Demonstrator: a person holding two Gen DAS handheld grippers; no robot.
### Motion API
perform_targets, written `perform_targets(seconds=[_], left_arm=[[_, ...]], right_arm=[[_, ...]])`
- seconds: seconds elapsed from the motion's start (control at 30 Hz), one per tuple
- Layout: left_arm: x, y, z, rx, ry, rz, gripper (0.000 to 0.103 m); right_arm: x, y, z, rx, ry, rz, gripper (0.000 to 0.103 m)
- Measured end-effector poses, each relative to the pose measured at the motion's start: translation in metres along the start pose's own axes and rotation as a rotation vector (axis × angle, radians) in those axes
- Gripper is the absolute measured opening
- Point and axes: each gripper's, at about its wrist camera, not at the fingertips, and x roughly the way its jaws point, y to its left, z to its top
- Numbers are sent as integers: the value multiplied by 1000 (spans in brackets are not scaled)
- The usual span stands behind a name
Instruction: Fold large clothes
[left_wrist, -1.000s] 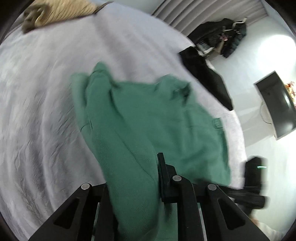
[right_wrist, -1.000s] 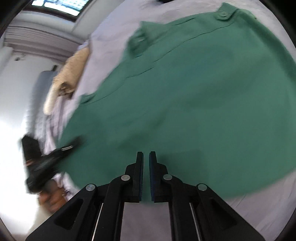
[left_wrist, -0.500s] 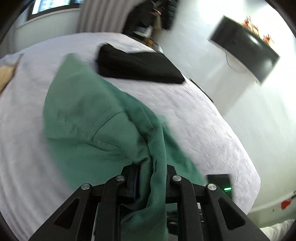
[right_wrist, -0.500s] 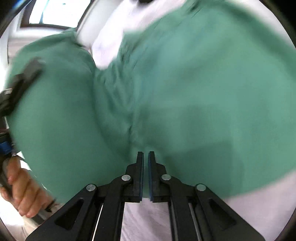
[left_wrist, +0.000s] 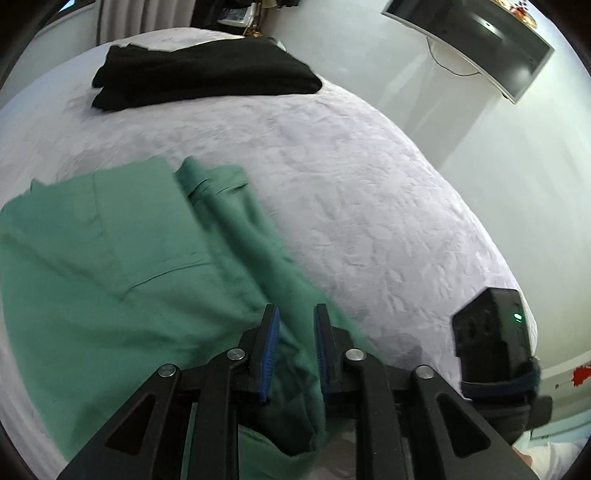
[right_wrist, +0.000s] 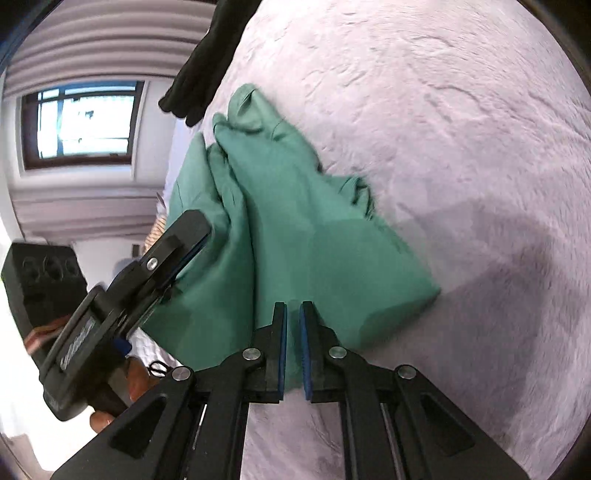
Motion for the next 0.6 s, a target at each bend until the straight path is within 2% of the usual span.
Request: perform_targets(seconds=[0.03,0.07,0.1,0.13,0.2,0.33,0.43,0.47,0.53,0.6], left_arm=[[-2,-3,2,-1,-12,11,66],[-9,-6,3,-5,-47,24,87],[-19,-8,3,-6,-91,32,91],[-24,-8,1,-5,-100,32,94],[-37,-1,3,-26,-107,42,94],[-73,36,-5,-105,-174,157,94],[-97,86,-22,-219,-197,295,94],[-103,110,-31,-275,-190,366,94],[-109,145,-47,-360,-177,452,94],[-108,173,-61,-424,-155,507,94]], right_arm=[[3,1,-3,9,3,14,12],[3,0,0,19,8,35,15],[2,0,2,26,11,64,34],[1,2,4,28,8,96,58],[9,14,12,27,8,152,69],[25,35,27,8,76,250,69],[57,60,48,-62,149,207,69],[67,67,54,-80,167,197,69],[81,78,63,-119,207,182,69],[95,93,70,-182,252,170,69]])
